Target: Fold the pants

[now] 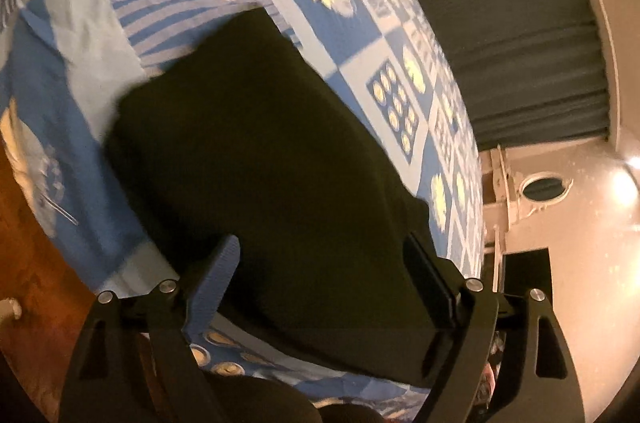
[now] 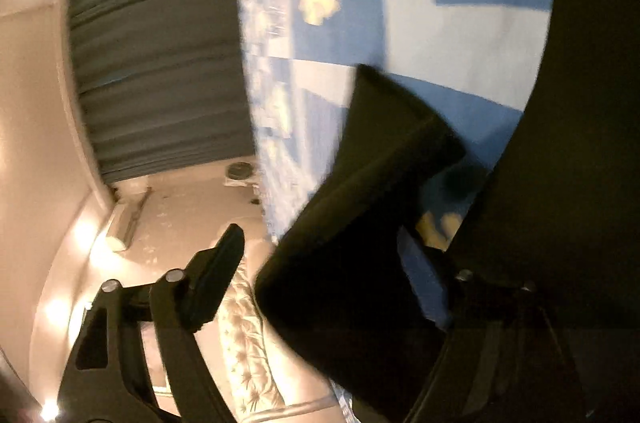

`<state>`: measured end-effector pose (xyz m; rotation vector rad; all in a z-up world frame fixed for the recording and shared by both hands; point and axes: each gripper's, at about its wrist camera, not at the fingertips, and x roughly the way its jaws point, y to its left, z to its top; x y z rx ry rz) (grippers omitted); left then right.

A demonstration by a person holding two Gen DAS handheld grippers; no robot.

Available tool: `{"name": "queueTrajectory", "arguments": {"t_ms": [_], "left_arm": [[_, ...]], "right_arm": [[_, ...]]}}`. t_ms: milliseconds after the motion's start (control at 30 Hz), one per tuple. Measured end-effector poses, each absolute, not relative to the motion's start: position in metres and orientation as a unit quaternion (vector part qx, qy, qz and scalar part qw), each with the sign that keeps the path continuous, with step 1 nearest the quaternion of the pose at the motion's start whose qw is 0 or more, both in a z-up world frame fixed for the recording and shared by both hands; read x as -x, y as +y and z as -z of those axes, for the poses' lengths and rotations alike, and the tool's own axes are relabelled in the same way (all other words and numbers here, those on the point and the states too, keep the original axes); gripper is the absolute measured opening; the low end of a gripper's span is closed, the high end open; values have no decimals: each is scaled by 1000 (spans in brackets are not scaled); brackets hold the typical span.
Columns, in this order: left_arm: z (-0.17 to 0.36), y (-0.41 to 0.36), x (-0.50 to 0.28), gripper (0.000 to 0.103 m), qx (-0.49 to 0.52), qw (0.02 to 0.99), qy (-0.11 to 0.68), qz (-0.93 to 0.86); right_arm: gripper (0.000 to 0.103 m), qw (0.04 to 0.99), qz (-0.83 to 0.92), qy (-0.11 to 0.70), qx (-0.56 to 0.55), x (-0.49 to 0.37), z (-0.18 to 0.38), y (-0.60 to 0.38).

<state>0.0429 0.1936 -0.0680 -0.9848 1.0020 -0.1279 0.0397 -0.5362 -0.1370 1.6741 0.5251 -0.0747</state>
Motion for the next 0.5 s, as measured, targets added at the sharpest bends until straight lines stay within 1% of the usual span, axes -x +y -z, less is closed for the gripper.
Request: {"name": "queueTrajectory", "arguments": {"t_ms": [33, 67, 133, 367, 500], "left_arm": [[69, 188, -45, 82, 451, 760, 464, 63], [68, 180, -47, 82, 444, 760, 469, 68], [67, 168, -47, 82, 432, 762, 477, 74], [62, 134, -47, 82, 389, 772, 494, 93], [56, 124, -50, 82, 372, 779, 495, 99]], "right_arm": [[16, 639, 34, 237, -731, -41, 141, -537], [15, 645, 38, 240, -725, -41, 140, -541], [9, 685, 34, 254, -682, -40, 122, -543], [8, 788, -17, 255, -559, 16, 37, -577], [8, 842, 0, 292, -453, 63, 6, -599]]}}
